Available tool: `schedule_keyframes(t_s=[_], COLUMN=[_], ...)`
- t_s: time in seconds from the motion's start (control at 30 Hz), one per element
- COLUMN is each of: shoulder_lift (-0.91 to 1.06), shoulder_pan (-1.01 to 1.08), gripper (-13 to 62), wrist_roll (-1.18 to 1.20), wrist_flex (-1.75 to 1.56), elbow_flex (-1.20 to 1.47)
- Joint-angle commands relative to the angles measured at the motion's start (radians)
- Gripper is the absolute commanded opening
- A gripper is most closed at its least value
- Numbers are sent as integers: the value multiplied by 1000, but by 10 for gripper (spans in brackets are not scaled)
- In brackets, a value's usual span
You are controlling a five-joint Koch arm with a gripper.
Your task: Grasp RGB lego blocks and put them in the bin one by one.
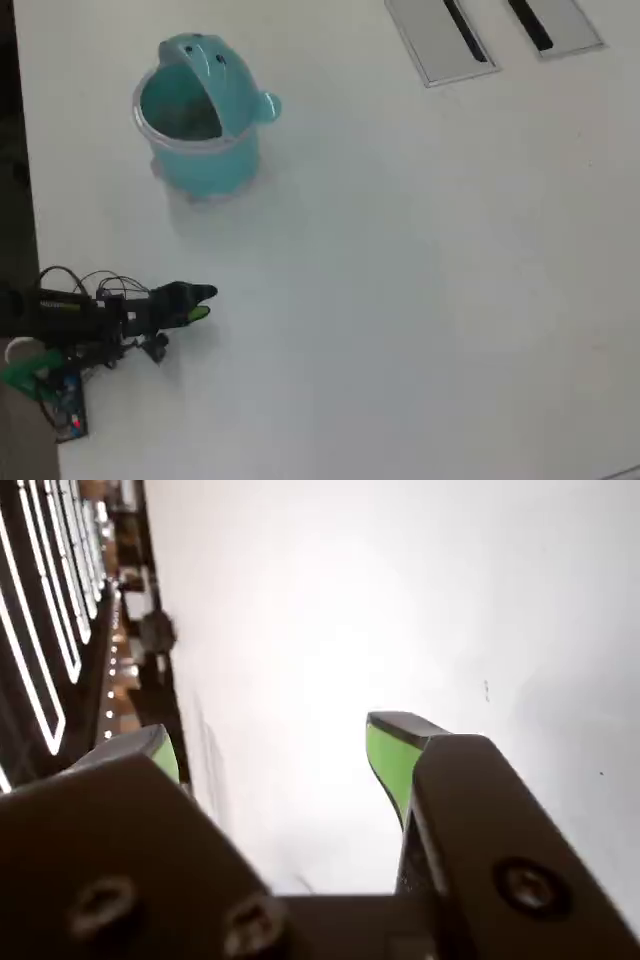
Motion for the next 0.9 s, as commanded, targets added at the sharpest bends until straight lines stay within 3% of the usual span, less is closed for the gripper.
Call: schedule_keyframes(t_s=[0.0, 0.87], shoulder_lift=[63, 60], shoulder_pan=[-2, 21], gripper=[349, 347], wrist_roll=[-2, 12], wrist_flex=[8, 81], elbow_flex=[72, 72])
